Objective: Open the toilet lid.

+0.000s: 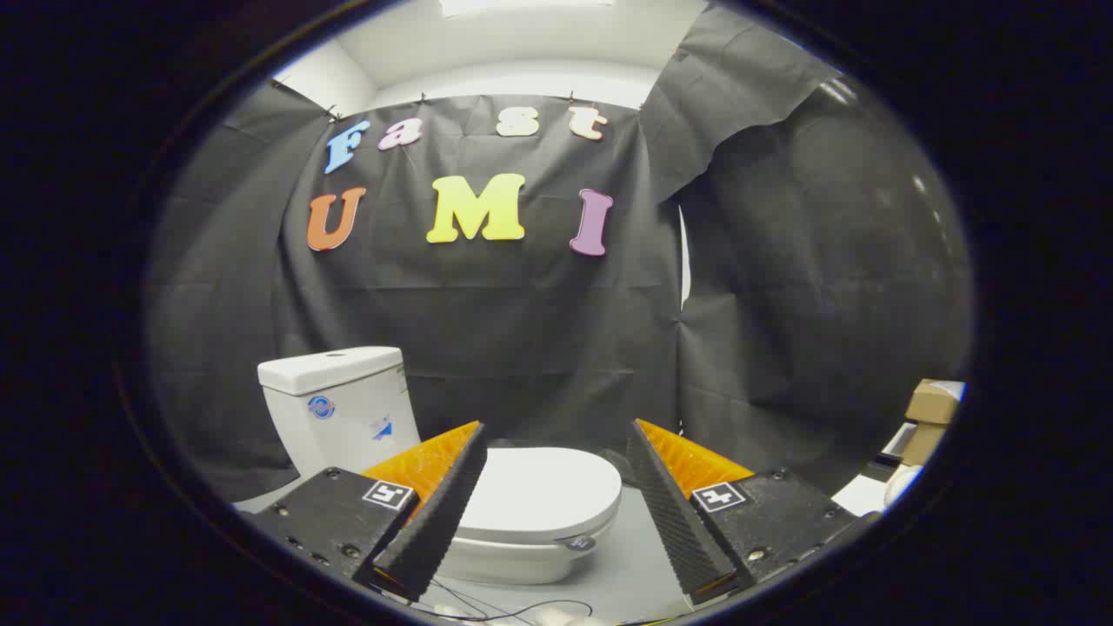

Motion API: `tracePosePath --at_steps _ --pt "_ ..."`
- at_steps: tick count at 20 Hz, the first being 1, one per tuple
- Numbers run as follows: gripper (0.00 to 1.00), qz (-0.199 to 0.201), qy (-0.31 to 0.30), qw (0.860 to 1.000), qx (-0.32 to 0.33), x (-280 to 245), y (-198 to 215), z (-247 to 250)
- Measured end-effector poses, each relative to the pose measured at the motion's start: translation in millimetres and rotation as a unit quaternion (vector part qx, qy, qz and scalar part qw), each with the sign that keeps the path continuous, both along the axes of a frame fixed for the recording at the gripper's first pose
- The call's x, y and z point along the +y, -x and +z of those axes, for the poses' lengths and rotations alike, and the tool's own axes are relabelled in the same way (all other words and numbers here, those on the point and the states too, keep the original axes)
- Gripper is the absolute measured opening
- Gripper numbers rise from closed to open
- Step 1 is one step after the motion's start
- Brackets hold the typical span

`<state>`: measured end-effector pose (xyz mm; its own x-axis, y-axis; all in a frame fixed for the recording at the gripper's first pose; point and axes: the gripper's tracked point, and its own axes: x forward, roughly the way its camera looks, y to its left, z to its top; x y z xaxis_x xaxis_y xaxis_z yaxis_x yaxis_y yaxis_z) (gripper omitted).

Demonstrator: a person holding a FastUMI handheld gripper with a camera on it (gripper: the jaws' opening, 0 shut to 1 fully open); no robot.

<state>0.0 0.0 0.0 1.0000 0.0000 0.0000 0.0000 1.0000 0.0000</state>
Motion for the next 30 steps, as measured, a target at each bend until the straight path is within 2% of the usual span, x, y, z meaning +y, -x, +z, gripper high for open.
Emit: tracePosePath --at_steps 13,21,26,30 --pt "1.0 0.008 -0.005 1.0 0.01 7 0 -4" --pt "1.0 0.014 -0.028 0.998 0.046 -3 -28 -25" --pt "1.0 0.027 -0.084 0.994 0.072 -20 -67 -44" --pt "1.0 0.036 -0.15 0.983 0.102 -35 -100 -70"
